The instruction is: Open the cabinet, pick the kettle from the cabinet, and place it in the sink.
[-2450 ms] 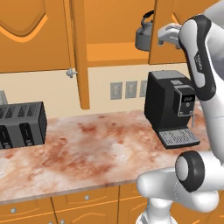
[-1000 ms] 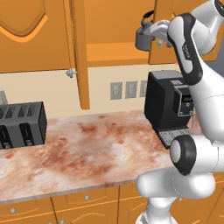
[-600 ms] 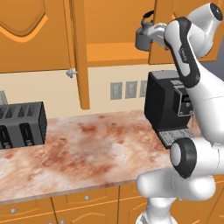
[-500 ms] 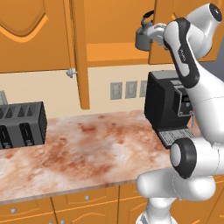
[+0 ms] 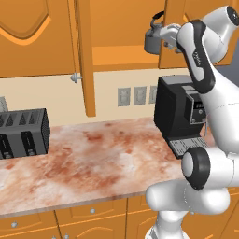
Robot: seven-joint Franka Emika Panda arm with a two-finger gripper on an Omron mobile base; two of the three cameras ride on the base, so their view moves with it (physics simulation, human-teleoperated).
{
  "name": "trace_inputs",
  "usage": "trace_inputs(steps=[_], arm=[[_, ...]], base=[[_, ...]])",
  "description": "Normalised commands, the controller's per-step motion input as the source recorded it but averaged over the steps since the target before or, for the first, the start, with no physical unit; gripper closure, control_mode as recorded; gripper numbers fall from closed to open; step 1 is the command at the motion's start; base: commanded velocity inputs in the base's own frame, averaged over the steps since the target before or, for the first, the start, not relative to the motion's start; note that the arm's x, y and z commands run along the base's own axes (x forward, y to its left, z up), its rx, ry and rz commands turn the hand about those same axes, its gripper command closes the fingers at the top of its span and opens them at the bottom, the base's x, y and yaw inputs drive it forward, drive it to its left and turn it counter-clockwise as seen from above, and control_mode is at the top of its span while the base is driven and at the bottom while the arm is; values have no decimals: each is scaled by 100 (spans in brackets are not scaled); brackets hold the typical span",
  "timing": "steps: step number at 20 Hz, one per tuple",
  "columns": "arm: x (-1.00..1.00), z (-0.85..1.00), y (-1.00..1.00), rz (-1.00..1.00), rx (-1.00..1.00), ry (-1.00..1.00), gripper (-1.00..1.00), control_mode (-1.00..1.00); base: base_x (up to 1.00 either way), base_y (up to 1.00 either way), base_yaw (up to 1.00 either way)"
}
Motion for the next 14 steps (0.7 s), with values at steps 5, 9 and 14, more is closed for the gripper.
trace_inputs(steps=[5, 9, 14], arm=[[13, 0, 1, 0, 5, 0, 100, -100], [11, 0, 13, -1, 2, 0, 100, -100], [6, 0, 20, -5, 0, 0, 100, -100]], base=[[0, 0, 0], [0, 0, 0], [0, 0, 0]])
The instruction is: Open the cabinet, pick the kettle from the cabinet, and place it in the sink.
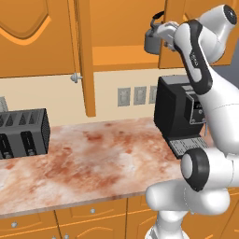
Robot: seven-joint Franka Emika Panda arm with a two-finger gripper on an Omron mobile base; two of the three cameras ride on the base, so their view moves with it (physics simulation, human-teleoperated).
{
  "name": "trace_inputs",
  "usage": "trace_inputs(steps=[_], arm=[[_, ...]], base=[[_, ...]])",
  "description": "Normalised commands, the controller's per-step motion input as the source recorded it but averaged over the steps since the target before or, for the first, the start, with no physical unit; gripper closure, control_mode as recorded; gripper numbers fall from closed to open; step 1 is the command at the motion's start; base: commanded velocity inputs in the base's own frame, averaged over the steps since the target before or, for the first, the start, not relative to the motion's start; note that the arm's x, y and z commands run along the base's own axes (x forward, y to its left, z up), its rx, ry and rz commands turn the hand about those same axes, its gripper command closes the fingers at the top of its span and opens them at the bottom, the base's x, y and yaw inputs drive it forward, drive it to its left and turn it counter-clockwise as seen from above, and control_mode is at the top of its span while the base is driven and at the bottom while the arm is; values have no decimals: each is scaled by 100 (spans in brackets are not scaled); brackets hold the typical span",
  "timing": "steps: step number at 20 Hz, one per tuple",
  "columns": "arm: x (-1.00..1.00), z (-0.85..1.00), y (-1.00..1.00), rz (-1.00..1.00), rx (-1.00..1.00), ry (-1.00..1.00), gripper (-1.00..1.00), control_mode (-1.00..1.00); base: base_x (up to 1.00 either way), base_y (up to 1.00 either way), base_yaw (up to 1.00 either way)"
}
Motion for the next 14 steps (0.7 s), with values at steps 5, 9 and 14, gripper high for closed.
trace_inputs(steps=[5, 9, 14], arm=[[3, 2, 24, -8, 0, 0, 100, -100], [0, 0, 10, -4, 3, 0, 100, -100], [-8, -3, 10, -2, 8, 0, 100, -100]], base=[[0, 0, 0], [0, 0, 0], [0, 0, 0]])
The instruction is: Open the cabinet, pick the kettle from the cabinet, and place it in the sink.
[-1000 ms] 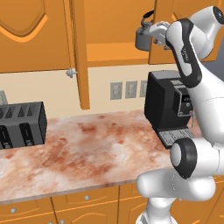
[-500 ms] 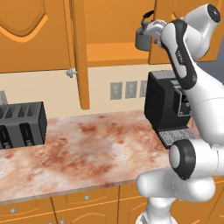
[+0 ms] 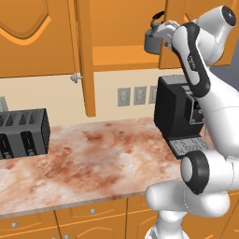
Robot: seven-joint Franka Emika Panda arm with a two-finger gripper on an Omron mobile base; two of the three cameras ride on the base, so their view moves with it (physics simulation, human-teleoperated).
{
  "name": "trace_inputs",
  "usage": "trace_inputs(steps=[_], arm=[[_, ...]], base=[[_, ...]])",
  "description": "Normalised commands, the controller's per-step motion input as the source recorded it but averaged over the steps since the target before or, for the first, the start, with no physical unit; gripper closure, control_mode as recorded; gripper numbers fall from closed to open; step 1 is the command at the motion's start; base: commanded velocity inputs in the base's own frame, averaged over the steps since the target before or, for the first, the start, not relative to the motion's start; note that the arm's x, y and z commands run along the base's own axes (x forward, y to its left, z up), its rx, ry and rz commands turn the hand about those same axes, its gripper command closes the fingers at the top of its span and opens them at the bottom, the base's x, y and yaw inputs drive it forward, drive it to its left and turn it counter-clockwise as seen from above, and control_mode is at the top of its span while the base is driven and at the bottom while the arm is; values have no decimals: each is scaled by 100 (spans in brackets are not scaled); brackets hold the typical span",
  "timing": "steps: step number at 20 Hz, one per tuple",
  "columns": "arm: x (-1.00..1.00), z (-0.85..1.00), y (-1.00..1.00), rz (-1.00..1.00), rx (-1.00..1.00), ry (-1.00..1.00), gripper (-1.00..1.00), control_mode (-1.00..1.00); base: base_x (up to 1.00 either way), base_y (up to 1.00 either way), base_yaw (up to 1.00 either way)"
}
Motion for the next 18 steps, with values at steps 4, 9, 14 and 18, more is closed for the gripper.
trace_inputs(steps=[4, 9, 14, 18], arm=[[-21, 0, 8, -1, 6, -1, 100, -100], [-37, 0, 5, -1, 4, -4, 100, -100], [-46, 0, 0, -2, 2, -7, 100, -100], [-51, 2, -4, -3, 0, -8, 100, -100]], base=[[0, 0, 0], [0, 0, 0], [0, 0, 0], [0, 0, 0]])
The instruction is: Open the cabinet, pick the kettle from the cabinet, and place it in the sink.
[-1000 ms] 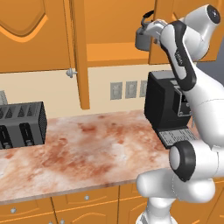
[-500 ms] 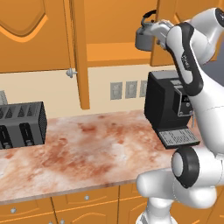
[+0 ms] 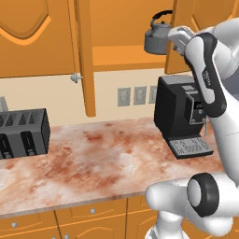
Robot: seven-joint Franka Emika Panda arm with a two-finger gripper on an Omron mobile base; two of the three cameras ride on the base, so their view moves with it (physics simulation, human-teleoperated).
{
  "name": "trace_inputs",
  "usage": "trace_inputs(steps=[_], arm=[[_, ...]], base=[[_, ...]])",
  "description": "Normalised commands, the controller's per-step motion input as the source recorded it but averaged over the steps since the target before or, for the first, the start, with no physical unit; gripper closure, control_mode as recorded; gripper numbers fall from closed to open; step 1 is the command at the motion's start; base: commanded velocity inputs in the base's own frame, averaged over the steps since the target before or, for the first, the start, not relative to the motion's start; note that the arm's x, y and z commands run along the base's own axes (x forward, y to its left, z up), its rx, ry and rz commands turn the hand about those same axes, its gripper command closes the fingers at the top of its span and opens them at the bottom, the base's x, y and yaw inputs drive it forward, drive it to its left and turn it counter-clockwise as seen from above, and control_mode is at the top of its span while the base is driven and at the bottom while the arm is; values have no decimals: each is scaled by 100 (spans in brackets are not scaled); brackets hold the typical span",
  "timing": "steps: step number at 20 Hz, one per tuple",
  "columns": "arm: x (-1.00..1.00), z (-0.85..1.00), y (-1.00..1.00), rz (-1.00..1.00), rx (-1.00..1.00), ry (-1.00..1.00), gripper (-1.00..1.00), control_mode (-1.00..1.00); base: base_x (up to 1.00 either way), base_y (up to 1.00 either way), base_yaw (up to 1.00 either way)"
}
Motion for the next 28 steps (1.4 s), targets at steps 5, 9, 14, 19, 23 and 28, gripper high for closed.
trace_inputs(steps=[5, 9, 14, 19, 23, 28], arm=[[-51, 7, -22, -2, 2, -4, 100, -100], [-48, 7, -32, 0, 4, -3, 100, -100], [-51, 7, -41, 0, 7, -3, 100, -100], [-53, 7, -48, 0, 10, -4, 100, -100], [-49, 8, -48, 0, 10, -2, 100, -100], [-47, 8, -51, 0, 9, 0, 100, -100]], base=[[0, 0, 0], [0, 0, 0], [0, 0, 0], [0, 0, 0], [0, 0, 0], [0, 0, 0]])
